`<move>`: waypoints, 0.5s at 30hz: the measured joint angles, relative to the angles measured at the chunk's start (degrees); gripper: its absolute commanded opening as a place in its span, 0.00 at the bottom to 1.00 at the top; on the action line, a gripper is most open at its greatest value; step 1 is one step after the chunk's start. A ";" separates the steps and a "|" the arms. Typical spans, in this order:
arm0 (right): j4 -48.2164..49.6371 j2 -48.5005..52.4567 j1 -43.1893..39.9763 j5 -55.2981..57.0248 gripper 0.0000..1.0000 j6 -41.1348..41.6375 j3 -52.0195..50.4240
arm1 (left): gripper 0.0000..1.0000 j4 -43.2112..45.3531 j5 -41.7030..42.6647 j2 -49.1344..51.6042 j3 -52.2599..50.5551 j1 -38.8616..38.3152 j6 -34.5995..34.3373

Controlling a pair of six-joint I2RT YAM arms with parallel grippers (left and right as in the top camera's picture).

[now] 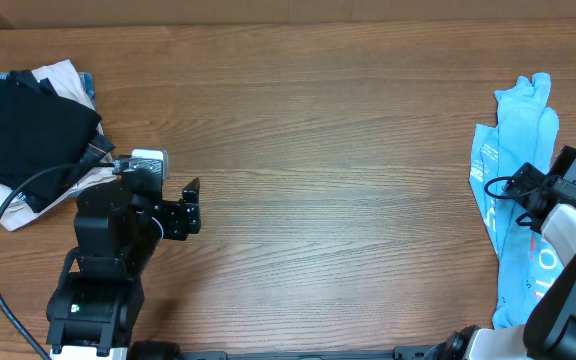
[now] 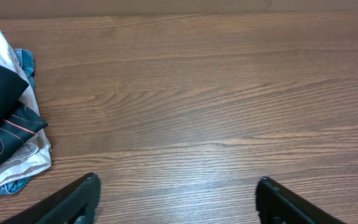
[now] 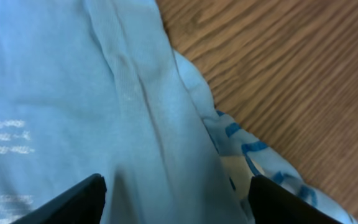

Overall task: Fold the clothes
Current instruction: 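Move the right gripper down onto the light-blue T-shirt and grasp it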

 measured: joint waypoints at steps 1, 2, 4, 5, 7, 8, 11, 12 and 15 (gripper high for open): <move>0.70 0.70 -0.26 -0.13 0.64 0.17 0.00 | 0.79 0.00 0.00 0.00 0.00 0.00 0.02; 1.11 1.27 -0.33 -0.24 0.61 0.42 0.00 | 0.79 0.00 0.00 0.00 0.00 0.00 0.02; 1.66 1.60 -0.33 -0.57 0.56 0.81 0.00 | 0.79 0.00 0.00 0.00 0.00 0.00 0.02; 1.92 1.60 -0.33 -0.72 0.53 0.87 0.00 | 0.80 0.00 0.00 0.00 0.00 0.00 0.02; 2.45 1.60 -0.33 -0.96 0.45 1.03 0.04 | 0.80 0.00 0.00 0.00 0.00 0.00 -0.02; 2.58 1.60 -0.33 -0.94 0.41 1.09 0.07 | 0.80 0.00 0.00 0.00 0.00 0.00 -0.02; 2.49 1.60 -0.33 -1.16 0.28 0.96 0.09 | 0.80 0.00 0.00 0.00 0.00 0.00 -0.04; 2.56 1.60 -0.31 -1.25 0.26 1.29 0.11 | 0.80 0.00 0.00 0.00 0.00 0.00 -0.04; 2.54 1.60 -0.33 -1.36 0.26 1.05 0.17 | 0.80 -0.04 0.00 0.00 0.00 0.00 -0.04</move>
